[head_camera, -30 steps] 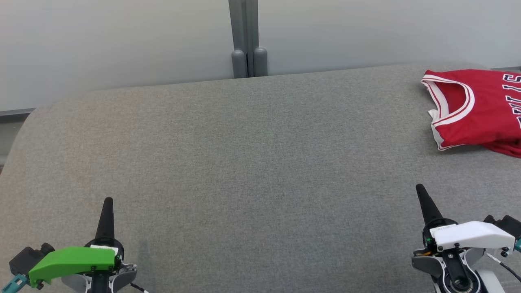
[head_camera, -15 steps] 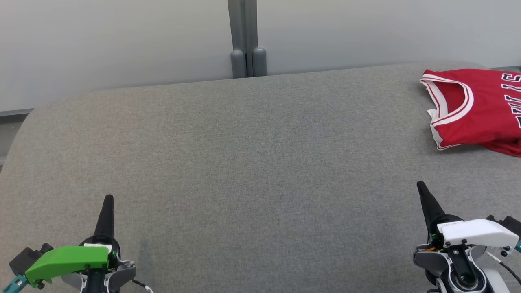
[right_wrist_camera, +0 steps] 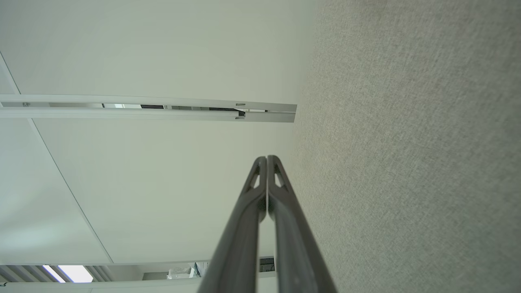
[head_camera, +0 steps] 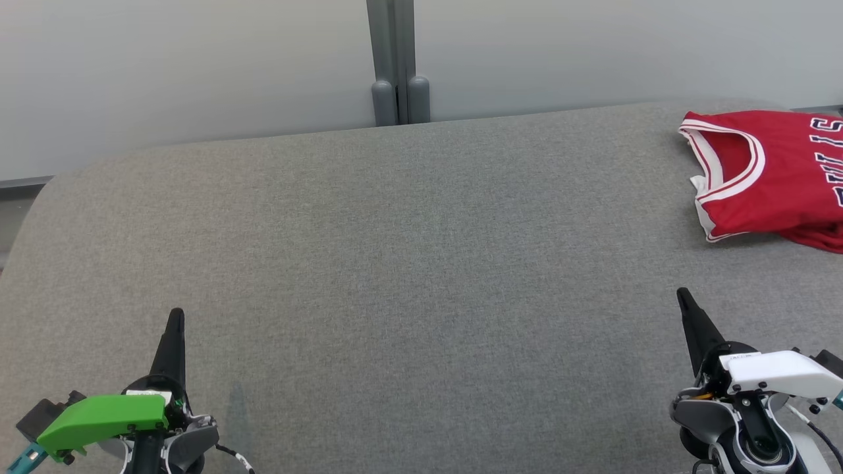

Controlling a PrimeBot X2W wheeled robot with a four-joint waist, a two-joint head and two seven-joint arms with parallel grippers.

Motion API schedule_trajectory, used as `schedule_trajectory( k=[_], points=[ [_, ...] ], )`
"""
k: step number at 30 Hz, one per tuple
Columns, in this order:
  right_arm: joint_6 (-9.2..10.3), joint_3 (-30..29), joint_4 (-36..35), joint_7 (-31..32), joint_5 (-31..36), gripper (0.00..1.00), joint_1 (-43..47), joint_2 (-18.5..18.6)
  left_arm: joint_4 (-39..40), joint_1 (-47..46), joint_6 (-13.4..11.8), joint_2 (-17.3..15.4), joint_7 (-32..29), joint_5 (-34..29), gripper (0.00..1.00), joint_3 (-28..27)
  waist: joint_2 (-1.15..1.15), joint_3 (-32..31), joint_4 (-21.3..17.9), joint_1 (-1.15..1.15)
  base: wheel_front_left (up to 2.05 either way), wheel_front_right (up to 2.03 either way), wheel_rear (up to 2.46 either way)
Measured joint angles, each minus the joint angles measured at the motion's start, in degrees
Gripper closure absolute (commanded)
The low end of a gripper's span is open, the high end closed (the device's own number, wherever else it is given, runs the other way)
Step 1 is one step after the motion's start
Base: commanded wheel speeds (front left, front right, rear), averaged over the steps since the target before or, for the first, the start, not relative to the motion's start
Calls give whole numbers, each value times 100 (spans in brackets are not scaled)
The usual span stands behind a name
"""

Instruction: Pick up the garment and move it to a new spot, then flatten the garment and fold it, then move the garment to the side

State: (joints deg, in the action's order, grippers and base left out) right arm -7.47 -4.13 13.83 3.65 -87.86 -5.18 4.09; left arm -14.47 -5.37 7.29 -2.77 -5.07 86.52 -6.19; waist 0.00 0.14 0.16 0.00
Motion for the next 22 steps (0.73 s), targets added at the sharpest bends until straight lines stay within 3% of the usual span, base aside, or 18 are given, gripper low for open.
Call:
schedule_trajectory(
  k=[22],
  points=[
    [0,-97,5,180,-573,100,-73,-15,36,-53,1,0,-147,581,100,-29,0,4,-16,0,0,0,0]
  ],
)
